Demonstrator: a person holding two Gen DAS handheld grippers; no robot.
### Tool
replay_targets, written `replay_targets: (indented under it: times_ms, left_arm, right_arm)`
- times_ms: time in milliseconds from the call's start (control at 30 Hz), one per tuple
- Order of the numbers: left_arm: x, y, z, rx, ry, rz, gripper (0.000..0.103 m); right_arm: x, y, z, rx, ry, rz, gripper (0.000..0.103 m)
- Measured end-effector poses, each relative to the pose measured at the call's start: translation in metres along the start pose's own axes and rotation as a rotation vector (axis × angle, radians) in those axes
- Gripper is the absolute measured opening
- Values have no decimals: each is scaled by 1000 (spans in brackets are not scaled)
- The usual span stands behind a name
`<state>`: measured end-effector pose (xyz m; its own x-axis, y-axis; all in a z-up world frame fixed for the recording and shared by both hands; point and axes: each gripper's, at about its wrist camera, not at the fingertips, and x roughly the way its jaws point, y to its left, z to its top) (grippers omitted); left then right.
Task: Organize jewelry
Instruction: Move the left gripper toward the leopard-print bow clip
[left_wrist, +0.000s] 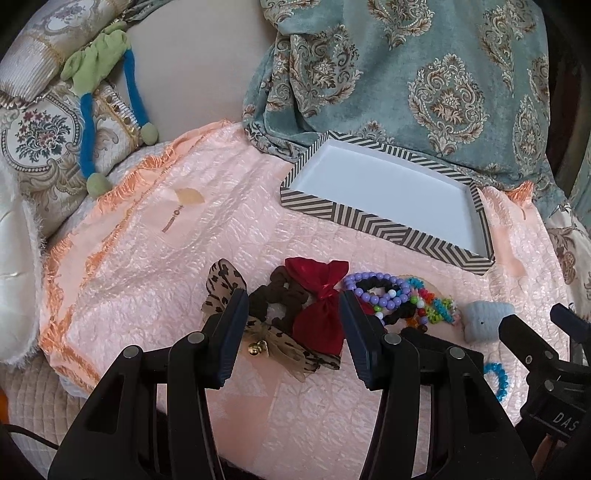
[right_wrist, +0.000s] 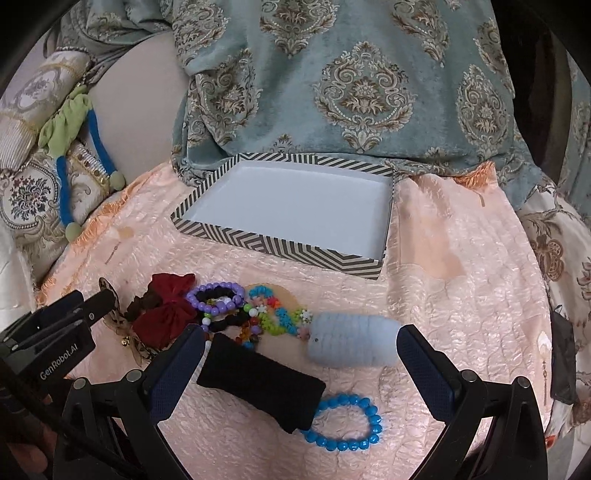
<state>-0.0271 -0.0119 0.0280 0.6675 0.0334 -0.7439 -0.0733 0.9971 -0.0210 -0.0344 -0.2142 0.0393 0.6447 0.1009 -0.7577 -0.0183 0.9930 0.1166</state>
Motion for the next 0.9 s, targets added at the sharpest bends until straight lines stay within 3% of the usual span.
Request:
replay_targets:
  times_ms: [900]
  left_arm:
    - [0, -6, -2, 4, 8, 1, 51]
  right_arm:
    - [-3, -5, 5, 27, 7, 34, 103]
